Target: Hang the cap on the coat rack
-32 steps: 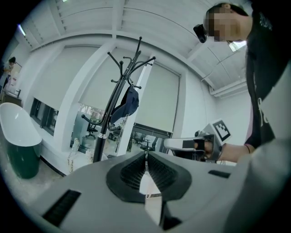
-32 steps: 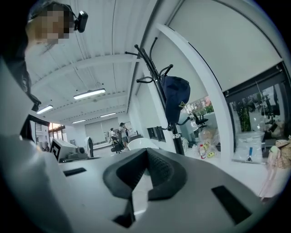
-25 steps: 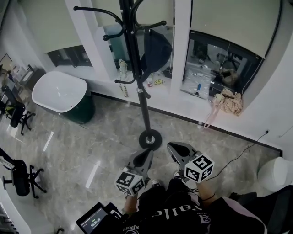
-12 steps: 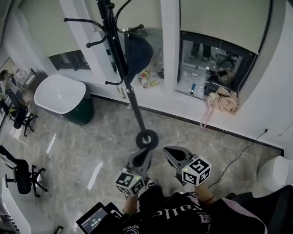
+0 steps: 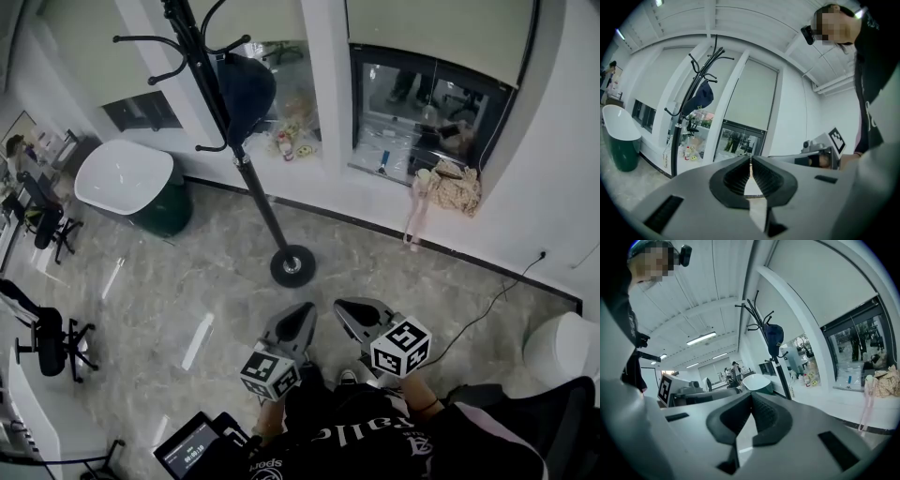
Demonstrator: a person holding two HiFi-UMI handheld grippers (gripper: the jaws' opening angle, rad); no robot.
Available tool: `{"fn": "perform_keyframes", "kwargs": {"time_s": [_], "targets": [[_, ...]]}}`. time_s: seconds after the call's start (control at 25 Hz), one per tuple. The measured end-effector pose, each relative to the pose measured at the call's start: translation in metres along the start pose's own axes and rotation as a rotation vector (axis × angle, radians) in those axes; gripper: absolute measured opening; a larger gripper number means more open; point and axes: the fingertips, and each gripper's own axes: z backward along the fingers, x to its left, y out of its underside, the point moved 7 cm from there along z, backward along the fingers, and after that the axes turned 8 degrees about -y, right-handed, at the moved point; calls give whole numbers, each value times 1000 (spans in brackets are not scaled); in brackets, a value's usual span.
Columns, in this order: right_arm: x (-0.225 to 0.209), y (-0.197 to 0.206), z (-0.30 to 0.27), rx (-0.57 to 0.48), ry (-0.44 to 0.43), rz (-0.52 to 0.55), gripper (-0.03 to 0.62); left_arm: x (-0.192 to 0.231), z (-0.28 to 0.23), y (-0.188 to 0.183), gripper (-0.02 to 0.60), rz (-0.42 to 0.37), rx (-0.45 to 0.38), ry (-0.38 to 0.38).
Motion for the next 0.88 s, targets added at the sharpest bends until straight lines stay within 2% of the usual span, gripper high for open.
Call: {"fn": "perform_keyframes", "kwargs": {"time_s": [0.28, 0.52, 0.88], "targets": [[13, 21, 32, -5, -21, -24, 17, -33, 22, 16, 5, -13, 14, -38], [24, 27, 51, -29, -11, -24, 17, -52, 36, 15, 5, -30, 6, -29], [54, 35, 50, -24, -28, -8, 17, -61, 70, 16, 5, -39, -9, -33]]}}
